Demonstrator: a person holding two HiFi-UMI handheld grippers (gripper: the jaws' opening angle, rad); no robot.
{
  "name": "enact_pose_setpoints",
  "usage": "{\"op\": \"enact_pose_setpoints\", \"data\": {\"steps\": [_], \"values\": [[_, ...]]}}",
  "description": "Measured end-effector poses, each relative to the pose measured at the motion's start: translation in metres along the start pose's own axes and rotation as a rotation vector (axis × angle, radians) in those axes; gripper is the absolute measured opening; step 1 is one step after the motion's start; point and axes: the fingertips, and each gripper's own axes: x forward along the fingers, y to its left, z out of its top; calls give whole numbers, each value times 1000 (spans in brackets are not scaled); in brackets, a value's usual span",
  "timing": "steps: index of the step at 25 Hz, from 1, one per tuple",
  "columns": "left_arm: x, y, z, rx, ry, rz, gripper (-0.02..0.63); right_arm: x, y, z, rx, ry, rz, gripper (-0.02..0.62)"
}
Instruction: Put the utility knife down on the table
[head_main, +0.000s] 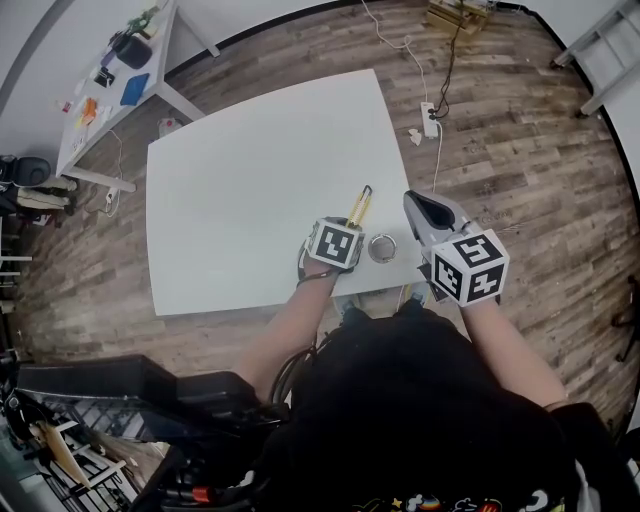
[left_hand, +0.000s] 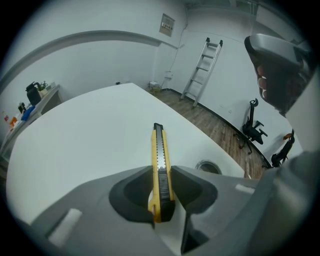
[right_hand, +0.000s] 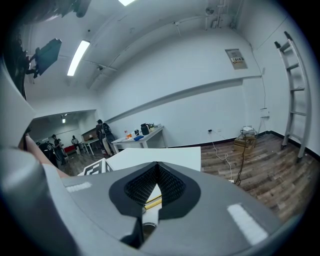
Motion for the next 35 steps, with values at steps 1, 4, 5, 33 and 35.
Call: {"op": "enact_pose_setpoints", "data": {"steps": [1, 4, 5, 33, 35], "values": [[0, 2, 3, 8, -12, 8, 123, 0, -1, 0, 2, 1, 0, 25], [2, -1, 1, 3, 2, 0, 123, 0, -3, -2, 5, 2, 1, 25], [2, -3, -2, 0, 12, -7, 123, 0, -3, -2, 5, 2, 2, 25], [-273, 42, 65, -155, -931, 254, 2, 24, 34, 29, -85, -46, 53, 23], [-273, 42, 67, -151, -927, 248, 0, 26, 38, 32, -90, -49, 62, 23]]}}
